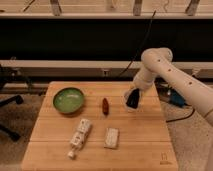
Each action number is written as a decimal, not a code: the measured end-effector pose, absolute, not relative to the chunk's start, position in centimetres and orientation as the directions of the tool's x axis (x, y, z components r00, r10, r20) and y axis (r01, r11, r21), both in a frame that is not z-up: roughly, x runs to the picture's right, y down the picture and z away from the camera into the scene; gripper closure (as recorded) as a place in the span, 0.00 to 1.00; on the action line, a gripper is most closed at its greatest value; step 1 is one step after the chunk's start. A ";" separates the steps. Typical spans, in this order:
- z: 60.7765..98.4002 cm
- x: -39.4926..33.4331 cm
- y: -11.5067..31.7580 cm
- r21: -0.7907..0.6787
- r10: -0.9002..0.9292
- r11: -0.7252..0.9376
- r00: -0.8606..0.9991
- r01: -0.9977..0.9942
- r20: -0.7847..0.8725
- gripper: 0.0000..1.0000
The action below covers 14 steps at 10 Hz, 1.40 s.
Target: Place the eraser in the ceramic cup
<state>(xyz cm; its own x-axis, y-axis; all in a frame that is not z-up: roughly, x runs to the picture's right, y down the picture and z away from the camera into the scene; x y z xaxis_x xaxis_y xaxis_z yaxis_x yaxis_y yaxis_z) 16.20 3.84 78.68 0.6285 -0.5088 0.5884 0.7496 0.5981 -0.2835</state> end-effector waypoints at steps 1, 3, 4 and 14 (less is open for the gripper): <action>78.9 15.7 3.5 -0.276 -0.516 0.593 0.620 0.757 0.591 0.97; 79.9 15.0 2.3 -0.257 -0.538 0.582 0.602 0.772 0.590 0.97; 80.3 14.8 1.7 -0.252 -0.547 0.577 0.596 0.777 0.588 0.96; 80.3 16.1 1.4 -0.253 -0.530 0.607 0.620 0.754 0.578 0.20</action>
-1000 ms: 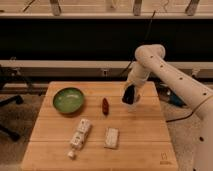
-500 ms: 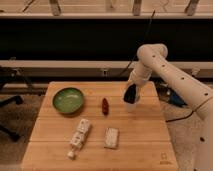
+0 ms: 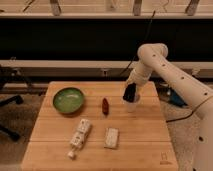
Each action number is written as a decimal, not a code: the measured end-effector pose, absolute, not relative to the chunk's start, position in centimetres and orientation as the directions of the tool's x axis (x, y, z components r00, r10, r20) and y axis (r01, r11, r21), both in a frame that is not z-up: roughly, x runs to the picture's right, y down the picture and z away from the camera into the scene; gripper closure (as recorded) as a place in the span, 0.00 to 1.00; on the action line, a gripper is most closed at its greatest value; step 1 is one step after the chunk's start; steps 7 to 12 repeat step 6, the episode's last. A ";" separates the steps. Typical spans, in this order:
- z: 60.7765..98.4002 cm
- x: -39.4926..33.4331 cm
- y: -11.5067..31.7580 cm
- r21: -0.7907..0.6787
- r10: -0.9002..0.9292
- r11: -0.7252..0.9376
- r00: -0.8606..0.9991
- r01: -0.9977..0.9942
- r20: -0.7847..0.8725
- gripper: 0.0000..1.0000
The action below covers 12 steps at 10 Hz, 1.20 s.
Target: Place the eraser in the ceramic cup
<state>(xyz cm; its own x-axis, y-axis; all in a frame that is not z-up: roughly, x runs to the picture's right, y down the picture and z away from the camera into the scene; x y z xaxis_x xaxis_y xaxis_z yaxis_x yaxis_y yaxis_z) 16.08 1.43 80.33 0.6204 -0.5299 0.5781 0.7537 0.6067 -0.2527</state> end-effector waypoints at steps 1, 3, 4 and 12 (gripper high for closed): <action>80.5 15.9 1.1 -0.250 -0.529 0.611 0.622 0.751 0.577 0.20; 80.8 15.8 0.8 -0.249 -0.527 0.614 0.624 0.749 0.576 0.20; 80.7 16.0 1.0 -0.250 -0.527 0.615 0.626 0.748 0.576 0.20; 80.7 16.1 0.9 -0.249 -0.523 0.623 0.632 0.742 0.572 0.20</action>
